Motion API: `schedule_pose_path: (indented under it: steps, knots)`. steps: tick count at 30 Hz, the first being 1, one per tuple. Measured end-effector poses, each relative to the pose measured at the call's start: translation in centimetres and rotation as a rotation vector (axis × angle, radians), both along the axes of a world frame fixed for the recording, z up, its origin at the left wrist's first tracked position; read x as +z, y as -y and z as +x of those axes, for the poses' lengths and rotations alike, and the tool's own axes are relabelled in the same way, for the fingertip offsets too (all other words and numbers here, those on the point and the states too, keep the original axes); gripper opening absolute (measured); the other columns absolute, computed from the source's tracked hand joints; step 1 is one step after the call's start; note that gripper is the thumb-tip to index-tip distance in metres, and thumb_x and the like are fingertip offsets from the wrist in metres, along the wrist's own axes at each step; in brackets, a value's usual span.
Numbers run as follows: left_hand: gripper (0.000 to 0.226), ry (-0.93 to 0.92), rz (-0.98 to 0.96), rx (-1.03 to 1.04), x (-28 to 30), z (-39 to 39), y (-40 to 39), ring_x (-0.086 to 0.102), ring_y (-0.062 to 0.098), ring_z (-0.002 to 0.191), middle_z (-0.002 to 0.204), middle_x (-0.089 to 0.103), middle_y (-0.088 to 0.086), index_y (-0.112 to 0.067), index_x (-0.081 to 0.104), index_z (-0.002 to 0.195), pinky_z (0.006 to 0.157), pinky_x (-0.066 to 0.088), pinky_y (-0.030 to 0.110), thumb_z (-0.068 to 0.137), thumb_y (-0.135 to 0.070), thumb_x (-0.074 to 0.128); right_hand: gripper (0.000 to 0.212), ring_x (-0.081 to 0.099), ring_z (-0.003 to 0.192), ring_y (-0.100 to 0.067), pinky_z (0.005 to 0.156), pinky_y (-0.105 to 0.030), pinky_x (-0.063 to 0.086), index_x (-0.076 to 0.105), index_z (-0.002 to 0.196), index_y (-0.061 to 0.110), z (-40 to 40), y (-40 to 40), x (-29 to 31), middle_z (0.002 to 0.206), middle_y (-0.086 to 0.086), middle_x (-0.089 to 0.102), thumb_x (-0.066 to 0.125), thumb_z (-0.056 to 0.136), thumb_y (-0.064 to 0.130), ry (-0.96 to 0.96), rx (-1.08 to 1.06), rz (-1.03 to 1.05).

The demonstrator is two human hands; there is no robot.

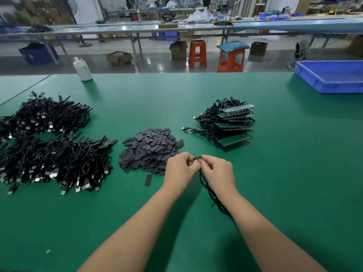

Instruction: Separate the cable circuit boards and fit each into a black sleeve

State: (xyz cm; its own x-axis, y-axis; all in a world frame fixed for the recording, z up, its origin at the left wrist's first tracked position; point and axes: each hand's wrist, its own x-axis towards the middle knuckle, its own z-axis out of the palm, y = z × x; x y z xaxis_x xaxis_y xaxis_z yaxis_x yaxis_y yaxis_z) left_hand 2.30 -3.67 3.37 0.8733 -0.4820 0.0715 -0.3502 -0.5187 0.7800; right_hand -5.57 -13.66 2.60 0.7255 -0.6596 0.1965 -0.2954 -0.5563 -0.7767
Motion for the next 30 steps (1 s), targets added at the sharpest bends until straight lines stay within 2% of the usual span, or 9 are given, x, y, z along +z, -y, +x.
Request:
schedule_pose_path:
  steps: [6, 10, 12, 15, 19, 22, 24, 27, 30]
  knots:
    - [0.023, 0.070, -0.009, 0.046, -0.1, -0.3, 0.4, 0.052, 0.006, 0.059, 0.058, 0.061, -0.008, -0.024, 0.054, 0.061, 0.054, 0.035, 0.013, 0.080, -0.031, 0.066, 0.020, 0.069, 0.087, -0.024, 0.078, -0.034, 0.053, 0.077, 0.107, 0.014, 0.0, -0.1, 0.0, 0.095, -0.005, 0.077, 0.064, 0.094, 0.023, 0.026, -0.018, -0.025]
    - [0.021, 0.118, -0.011, 0.042, -0.6, 0.1, 0.2, 0.057, 0.012, 0.064, 0.062, 0.064, -0.005, -0.019, 0.059, 0.068, 0.059, 0.041, 0.026, 0.084, -0.031, 0.064, 0.017, 0.069, 0.083, -0.020, 0.078, -0.034, 0.054, 0.077, 0.104, 0.016, -0.2, -0.3, 0.0, 0.089, -0.001, 0.077, 0.065, 0.093, 0.022, 0.066, -0.024, 0.018]
    - [0.019, 0.094, -0.064, 0.064, -0.6, 0.6, -0.1, 0.063, 0.014, 0.066, 0.065, 0.068, -0.005, -0.018, 0.065, 0.073, 0.066, 0.048, 0.030, 0.088, -0.030, 0.063, 0.012, 0.070, 0.081, -0.017, 0.079, -0.034, 0.056, 0.077, 0.098, 0.018, -0.3, 0.1, 0.1, 0.082, 0.002, 0.076, 0.066, 0.092, 0.019, 0.133, -0.035, 0.161]
    - [0.018, -0.086, -0.236, 0.115, -0.5, 1.9, -0.6, 0.070, 0.018, 0.070, 0.069, 0.073, -0.006, -0.021, 0.069, 0.077, 0.067, 0.054, 0.032, 0.093, -0.027, 0.062, 0.015, 0.074, 0.087, -0.019, 0.076, -0.026, 0.059, 0.071, 0.088, 0.019, -0.6, 1.1, 1.1, 0.081, 0.000, 0.077, 0.063, 0.094, 0.009, 0.278, 0.018, 0.557]
    - [0.014, -0.527, -0.653, 0.087, -0.1, 2.7, -1.6, 0.075, 0.026, 0.083, 0.083, 0.071, 0.012, -0.009, 0.064, 0.086, 0.067, 0.060, 0.031, 0.097, -0.016, 0.059, 0.012, 0.075, 0.083, -0.016, 0.069, -0.021, 0.058, 0.067, 0.097, 0.020, -1.5, 3.5, 2.7, 0.087, 0.003, 0.077, 0.062, 0.096, 0.009, 0.401, -0.031, 0.651]
    - [0.013, -0.693, -0.750, 0.031, 0.5, 3.4, -2.6, 0.073, 0.036, 0.088, 0.075, 0.064, 0.006, -0.010, 0.061, 0.087, 0.065, 0.059, 0.031, 0.098, -0.016, 0.058, 0.013, 0.074, 0.075, -0.013, 0.063, -0.019, 0.057, 0.064, 0.108, 0.015, -2.0, 5.9, 3.4, 0.085, -0.002, 0.076, 0.060, 0.097, 0.010, 0.477, -0.155, 0.685]
    - [0.011, -0.735, -0.709, -0.021, 0.9, 3.7, -3.3, 0.073, 0.037, 0.087, 0.076, 0.063, 0.009, -0.008, 0.061, 0.089, 0.065, 0.059, 0.032, 0.098, -0.015, 0.059, 0.016, 0.073, 0.067, -0.010, 0.057, -0.019, 0.056, 0.062, 0.113, 0.018, -2.0, 7.4, 3.5, 0.083, -0.001, 0.074, 0.059, 0.098, 0.011, 0.422, -0.189, 0.601]
    - [0.009, -0.739, -0.609, -0.082, 1.3, 3.6, -3.8, 0.073, 0.036, 0.081, 0.076, 0.064, 0.012, -0.004, 0.062, 0.093, 0.064, 0.060, 0.033, 0.096, -0.013, 0.061, 0.020, 0.070, 0.062, -0.008, 0.056, -0.023, 0.058, 0.064, 0.117, 0.015, -1.5, 9.0, 2.7, 0.081, 0.002, 0.072, 0.056, 0.099, 0.012, 0.169, -0.158, 0.434]
    - [0.010, -0.638, -0.498, -0.121, 1.2, 2.9, -3.6, 0.073, 0.028, 0.074, 0.076, 0.068, 0.011, -0.002, 0.066, 0.099, 0.062, 0.059, 0.030, 0.095, -0.009, 0.063, 0.027, 0.069, 0.068, -0.014, 0.060, -0.025, 0.058, 0.062, 0.125, 0.006, -0.7, 9.9, 0.9, 0.085, -0.002, 0.071, 0.054, 0.100, 0.009, -0.017, -0.090, 0.489]
